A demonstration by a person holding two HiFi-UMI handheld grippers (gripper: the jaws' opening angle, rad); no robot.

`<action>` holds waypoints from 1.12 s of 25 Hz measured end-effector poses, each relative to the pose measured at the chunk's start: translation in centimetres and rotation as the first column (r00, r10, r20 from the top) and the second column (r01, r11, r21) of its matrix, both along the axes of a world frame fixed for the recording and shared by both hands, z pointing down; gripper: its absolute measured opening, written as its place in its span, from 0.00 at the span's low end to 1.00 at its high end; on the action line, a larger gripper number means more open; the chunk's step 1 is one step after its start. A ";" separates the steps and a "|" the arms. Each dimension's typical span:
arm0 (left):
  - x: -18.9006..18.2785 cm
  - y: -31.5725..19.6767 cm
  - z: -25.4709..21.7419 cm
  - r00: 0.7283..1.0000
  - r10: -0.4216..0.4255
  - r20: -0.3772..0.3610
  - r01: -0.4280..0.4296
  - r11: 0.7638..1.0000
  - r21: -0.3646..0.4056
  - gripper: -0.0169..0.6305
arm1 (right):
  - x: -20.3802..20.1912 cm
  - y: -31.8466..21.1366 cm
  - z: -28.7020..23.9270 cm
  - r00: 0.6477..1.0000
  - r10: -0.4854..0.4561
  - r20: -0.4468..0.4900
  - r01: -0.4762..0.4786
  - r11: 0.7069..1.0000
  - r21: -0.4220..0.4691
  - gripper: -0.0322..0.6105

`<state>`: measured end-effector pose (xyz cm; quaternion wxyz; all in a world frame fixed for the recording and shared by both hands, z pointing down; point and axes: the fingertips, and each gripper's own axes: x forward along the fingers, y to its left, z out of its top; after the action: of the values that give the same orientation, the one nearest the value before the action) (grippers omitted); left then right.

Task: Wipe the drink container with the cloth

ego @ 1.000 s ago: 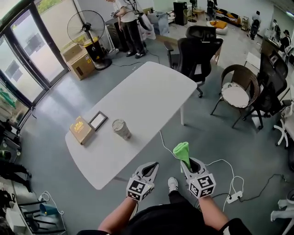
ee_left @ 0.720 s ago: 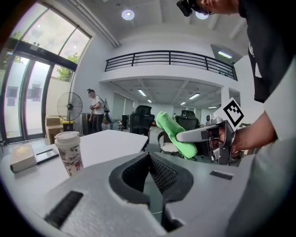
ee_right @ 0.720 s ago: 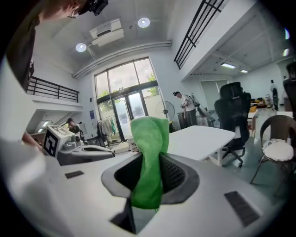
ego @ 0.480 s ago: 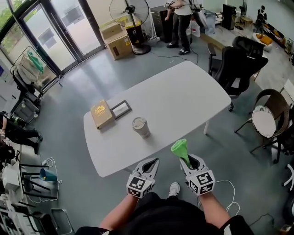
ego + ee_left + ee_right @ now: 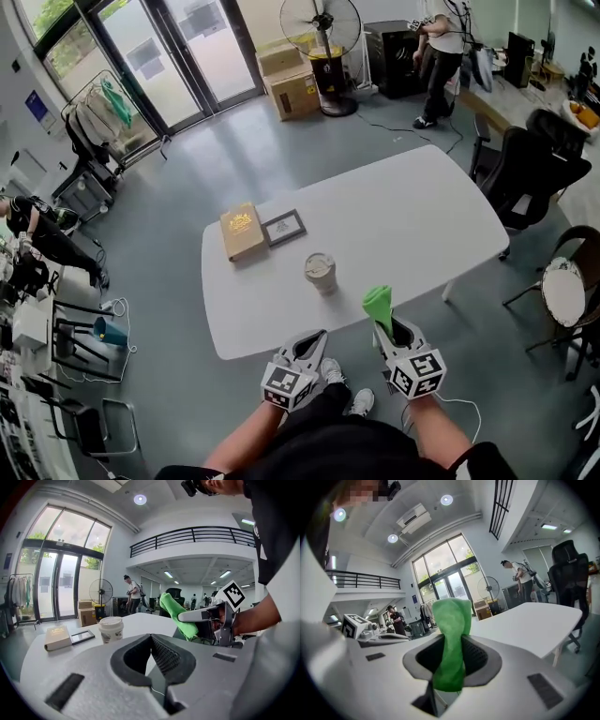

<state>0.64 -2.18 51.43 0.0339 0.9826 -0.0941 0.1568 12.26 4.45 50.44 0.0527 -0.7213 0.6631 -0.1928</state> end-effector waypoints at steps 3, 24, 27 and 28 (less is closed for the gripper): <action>-0.3 -2.7 -0.2 0.999 -0.045 -0.016 0.045 0.999 -0.009 0.04 | 0.6 -2.4 -0.8 1.000 -0.004 0.024 0.004 1.000 0.008 0.22; -0.6 -13.0 -0.5 0.992 -0.086 -0.091 0.081 0.995 -0.053 0.04 | 0.5 -13.4 -1.3 0.994 -0.016 0.104 0.020 0.999 -0.036 0.22; -0.3 -13.6 -1.4 0.989 -0.109 -0.104 0.102 0.993 -0.066 0.04 | 1.0 -14.2 -1.5 0.991 -0.028 0.132 0.034 0.999 -0.040 0.22; -0.2 -13.6 -1.6 0.987 -0.116 -0.107 0.109 0.992 -0.070 0.04 | 1.3 -14.4 -1.4 0.989 -0.032 0.142 0.038 0.998 -0.043 0.22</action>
<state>0.45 -15.82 49.81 0.0792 0.9812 -0.1424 0.1030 13.60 -9.98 49.03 0.0796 -0.6952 0.6658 -0.2592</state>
